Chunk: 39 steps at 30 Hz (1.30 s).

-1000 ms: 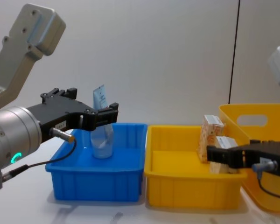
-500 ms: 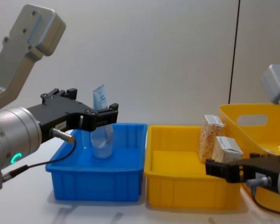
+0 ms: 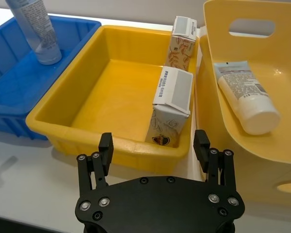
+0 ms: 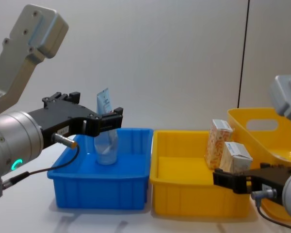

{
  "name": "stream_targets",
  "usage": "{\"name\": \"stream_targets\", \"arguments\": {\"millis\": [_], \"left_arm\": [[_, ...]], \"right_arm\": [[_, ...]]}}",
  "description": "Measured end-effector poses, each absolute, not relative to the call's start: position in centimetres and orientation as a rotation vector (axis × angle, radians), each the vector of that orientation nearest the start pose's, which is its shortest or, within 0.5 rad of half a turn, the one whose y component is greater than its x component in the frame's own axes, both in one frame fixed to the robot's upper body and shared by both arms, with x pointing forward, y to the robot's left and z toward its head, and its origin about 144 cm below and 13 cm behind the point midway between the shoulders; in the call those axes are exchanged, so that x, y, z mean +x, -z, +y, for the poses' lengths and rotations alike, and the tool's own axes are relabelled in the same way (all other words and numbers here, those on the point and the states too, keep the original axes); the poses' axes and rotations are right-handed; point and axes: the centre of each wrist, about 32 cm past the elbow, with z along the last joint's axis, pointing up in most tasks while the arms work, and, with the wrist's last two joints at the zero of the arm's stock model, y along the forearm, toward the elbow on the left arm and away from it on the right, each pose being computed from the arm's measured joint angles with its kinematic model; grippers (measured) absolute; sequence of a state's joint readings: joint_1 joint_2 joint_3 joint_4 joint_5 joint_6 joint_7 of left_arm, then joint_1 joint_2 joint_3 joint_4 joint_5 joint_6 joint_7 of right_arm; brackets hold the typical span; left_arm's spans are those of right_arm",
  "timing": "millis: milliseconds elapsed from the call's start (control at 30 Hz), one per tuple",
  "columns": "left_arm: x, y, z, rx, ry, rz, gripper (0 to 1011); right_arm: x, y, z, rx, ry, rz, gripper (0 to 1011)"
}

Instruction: Bimanual collaborative sorting of washing and personal care products

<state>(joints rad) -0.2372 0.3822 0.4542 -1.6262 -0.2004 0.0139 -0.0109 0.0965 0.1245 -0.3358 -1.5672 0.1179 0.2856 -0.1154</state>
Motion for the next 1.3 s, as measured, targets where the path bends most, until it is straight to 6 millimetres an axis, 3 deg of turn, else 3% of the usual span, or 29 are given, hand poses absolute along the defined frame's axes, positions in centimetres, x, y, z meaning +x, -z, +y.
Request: {"name": "stream_targets", "arguments": {"millis": [1300], "left_arm": [[49.2, -120.4, 19.8, 0.061, -1.124, -0.268, 1001]], "right_arm": [[48.6, -114.9, -14.1, -0.175, 1.484, 0.079, 1004]]}}
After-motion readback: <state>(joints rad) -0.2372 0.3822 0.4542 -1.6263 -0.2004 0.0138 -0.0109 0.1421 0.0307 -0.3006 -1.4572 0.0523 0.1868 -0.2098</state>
